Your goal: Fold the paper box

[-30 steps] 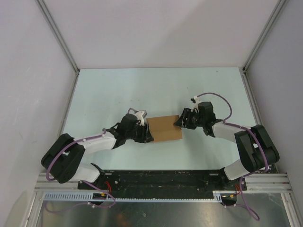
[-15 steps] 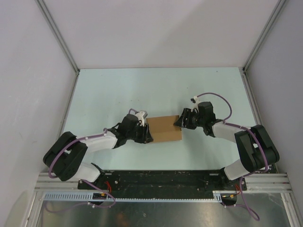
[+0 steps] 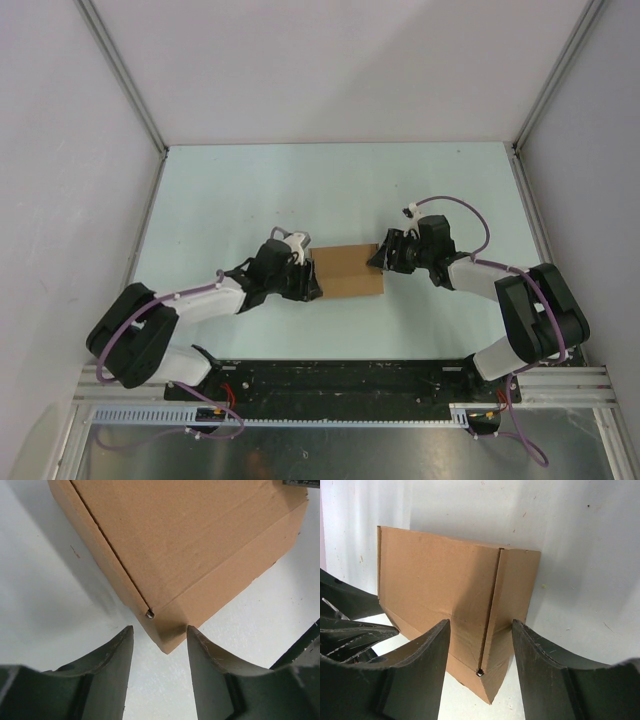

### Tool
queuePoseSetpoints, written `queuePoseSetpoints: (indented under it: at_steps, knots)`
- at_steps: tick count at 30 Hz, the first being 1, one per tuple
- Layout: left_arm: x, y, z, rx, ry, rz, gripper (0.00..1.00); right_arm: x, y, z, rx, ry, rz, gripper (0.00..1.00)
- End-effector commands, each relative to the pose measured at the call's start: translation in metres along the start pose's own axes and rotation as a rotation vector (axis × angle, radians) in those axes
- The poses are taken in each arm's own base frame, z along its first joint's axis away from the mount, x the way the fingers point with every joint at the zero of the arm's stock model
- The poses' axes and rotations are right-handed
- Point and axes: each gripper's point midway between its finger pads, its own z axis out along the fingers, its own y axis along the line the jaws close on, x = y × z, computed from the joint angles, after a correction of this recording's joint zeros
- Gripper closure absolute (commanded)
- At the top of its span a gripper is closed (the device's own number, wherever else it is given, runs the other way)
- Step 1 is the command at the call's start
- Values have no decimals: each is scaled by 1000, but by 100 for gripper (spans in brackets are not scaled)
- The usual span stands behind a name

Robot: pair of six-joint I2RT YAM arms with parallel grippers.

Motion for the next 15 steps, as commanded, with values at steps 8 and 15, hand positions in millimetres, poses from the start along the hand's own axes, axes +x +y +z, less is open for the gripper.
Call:
queuePoseSetpoints:
  at_steps: [8, 15]
  knots:
    - [-25, -11, -15, 11, -70, 54, 45, -24, 12, -4, -40, -56, -33, 39]
    - [-39, -17, -30, 8, -105, 75, 43, -38, 14, -17, -50, -87, -57, 35]
